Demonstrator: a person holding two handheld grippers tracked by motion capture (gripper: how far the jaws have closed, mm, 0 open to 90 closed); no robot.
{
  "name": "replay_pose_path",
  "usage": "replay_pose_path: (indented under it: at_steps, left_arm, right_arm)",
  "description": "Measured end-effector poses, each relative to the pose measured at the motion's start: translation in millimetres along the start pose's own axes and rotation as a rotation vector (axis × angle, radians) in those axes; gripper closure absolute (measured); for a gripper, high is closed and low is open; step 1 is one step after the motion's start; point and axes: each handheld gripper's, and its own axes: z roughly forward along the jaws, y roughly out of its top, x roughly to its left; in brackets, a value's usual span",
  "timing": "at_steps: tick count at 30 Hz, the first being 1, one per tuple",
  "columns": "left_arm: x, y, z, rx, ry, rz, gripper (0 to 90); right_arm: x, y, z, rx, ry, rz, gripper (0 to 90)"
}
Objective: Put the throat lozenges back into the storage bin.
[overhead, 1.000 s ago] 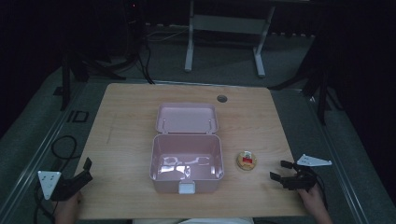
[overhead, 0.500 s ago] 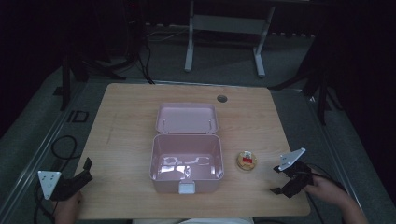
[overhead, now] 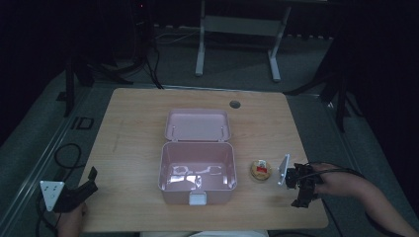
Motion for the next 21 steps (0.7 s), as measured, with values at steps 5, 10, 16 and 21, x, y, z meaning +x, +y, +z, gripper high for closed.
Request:
replay_pose_path:
  at_steps: [5, 10, 16, 21]
  left_arm:
    - [-0.1, 0.1, 0.0, 0.002, 0.001, 0.003, 2.5]
    - [-0.1, 0.1, 0.0, 0.004, 0.0, 0.006, 2.5]
    - [-0.1, 0.1, 0.1, 0.004, -0.001, 0.005, 2.5]
    - [-0.1, 0.1, 0.1, 0.003, 0.0, 0.004, 2.5]
  right_arm:
    - [0.1, 1.7, -5.3, 0.017, 0.004, -0.002, 15.0]
    - [1.2, 2.9, -9.9, 0.025, 0.014, -0.008, 14.9]
    - [0.8, 5.3, -17.4, 0.014, 0.008, -0.015, 14.9]
    - [1.8, 6.3, -22.8, 0.008, 0.006, -0.019, 14.9]
